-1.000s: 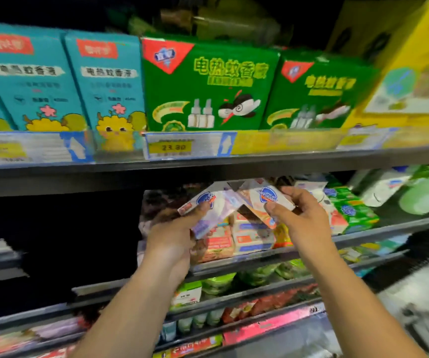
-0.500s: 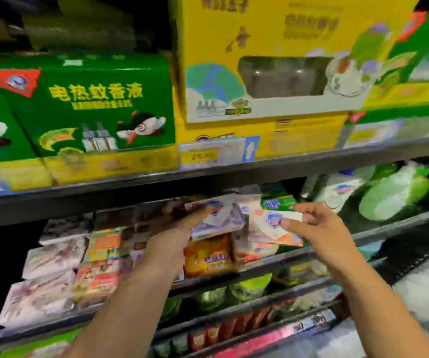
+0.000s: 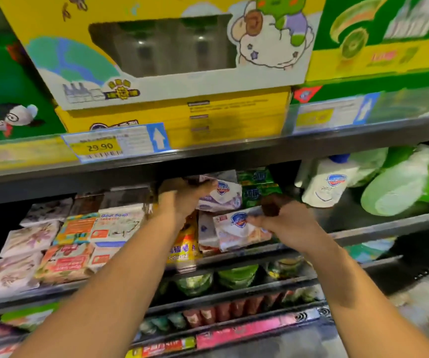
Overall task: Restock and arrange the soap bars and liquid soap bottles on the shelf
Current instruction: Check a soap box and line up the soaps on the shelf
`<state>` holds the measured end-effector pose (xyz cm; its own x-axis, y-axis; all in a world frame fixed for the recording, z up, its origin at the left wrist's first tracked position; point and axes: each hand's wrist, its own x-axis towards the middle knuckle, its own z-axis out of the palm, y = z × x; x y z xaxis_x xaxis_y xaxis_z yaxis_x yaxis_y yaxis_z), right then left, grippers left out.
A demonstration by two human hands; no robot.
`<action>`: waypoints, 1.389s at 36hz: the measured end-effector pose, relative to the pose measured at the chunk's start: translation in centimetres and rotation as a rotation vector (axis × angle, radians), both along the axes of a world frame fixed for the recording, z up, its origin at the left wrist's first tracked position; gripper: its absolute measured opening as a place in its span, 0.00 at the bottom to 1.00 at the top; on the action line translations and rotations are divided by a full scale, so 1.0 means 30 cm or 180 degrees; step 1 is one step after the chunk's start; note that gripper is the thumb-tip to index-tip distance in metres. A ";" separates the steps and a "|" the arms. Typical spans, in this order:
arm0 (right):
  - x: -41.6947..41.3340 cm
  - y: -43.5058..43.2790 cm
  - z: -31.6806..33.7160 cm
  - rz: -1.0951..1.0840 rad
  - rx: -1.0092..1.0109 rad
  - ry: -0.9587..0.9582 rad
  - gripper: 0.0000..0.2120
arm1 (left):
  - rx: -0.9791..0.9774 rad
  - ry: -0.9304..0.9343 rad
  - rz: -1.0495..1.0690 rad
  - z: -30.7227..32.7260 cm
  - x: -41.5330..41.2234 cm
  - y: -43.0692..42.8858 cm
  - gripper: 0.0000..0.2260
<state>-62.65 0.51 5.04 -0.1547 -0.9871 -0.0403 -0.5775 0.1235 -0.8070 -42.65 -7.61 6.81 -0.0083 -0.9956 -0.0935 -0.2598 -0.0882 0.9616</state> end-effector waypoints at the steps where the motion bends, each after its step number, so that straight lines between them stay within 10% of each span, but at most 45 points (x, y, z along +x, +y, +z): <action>1: -0.001 -0.003 0.000 0.0008 0.0028 0.0004 0.12 | -0.0163 -0.0312 0.0041 -0.003 -0.010 0.000 0.12; 7: 0.023 -0.017 -0.015 0.0078 -0.0016 -0.0192 0.11 | -0.0670 -0.1916 0.0080 -0.027 -0.042 -0.020 0.16; 12: 0.068 -0.031 -0.049 -0.0015 -0.0143 0.0081 0.12 | -0.0699 -0.2015 -0.0042 -0.017 -0.072 0.006 0.07; 18: 0.131 -0.047 -0.126 -0.0407 -0.0959 0.1415 0.21 | -0.0576 -0.2599 -0.0206 -0.002 -0.049 0.056 0.18; 27: -0.170 -0.044 -0.177 -0.1033 -0.0456 0.1397 0.28 | -0.1470 -0.3389 -0.1276 -0.071 -0.088 0.065 0.31; 32: -0.262 -0.008 -0.194 -0.0883 0.0674 0.1744 0.49 | -0.1255 -0.3545 -0.1259 -0.104 -0.108 0.055 0.36; 50: -0.154 0.016 -0.125 -0.0607 0.0912 0.0652 0.26 | -0.0882 -0.3594 -0.1588 -0.079 -0.125 0.073 0.29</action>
<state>-67.26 0.98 1.28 -0.3676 -0.8932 -0.2591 -0.6679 0.4474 -0.5948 -46.40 -5.44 4.44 -0.4393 -0.8945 -0.0828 -0.8925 0.4240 0.1539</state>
